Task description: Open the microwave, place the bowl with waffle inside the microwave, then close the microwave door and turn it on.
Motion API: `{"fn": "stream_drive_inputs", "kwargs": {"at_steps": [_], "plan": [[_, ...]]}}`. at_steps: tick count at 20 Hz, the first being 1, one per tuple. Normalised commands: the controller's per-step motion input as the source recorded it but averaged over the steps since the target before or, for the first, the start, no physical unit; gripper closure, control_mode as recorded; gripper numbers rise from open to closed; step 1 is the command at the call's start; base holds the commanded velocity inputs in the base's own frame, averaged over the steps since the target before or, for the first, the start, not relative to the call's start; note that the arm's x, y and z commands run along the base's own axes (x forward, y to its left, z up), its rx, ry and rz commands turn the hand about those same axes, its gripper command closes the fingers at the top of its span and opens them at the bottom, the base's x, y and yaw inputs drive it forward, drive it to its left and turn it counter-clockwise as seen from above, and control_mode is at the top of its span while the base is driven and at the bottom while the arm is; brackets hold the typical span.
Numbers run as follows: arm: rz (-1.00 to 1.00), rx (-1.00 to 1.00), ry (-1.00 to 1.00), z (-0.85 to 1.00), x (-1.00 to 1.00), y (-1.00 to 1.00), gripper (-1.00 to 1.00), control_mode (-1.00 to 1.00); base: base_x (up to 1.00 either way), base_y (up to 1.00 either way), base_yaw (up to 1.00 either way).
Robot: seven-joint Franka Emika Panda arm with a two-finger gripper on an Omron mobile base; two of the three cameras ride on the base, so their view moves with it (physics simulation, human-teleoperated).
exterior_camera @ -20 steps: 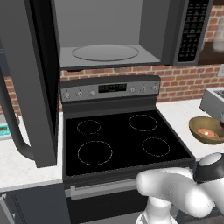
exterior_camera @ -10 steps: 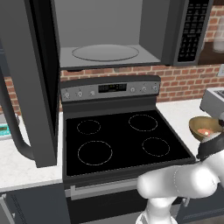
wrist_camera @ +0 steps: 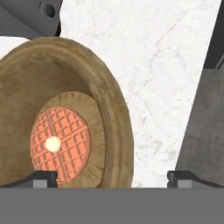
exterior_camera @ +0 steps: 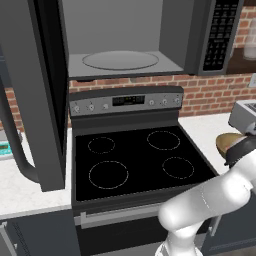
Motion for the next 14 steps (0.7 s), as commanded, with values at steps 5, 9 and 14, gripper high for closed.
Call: {"fn": "stream_drive_inputs", "kwargs": {"at_steps": [5, 9, 14], "plan": [[0.00, 0.00, 0.00, -0.31, 0.09, -0.03, -1.00, -1.00, 0.00, 0.00, 0.00], [0.00, 0.00, 0.00, -0.30, 0.00, -0.02, -1.00, -1.00, 0.00, 0.00, 0.00], [0.00, -0.05, 0.00, -0.25, 0.06, 0.00, -1.00, -1.00, 0.00, 0.00, 0.00]]}}
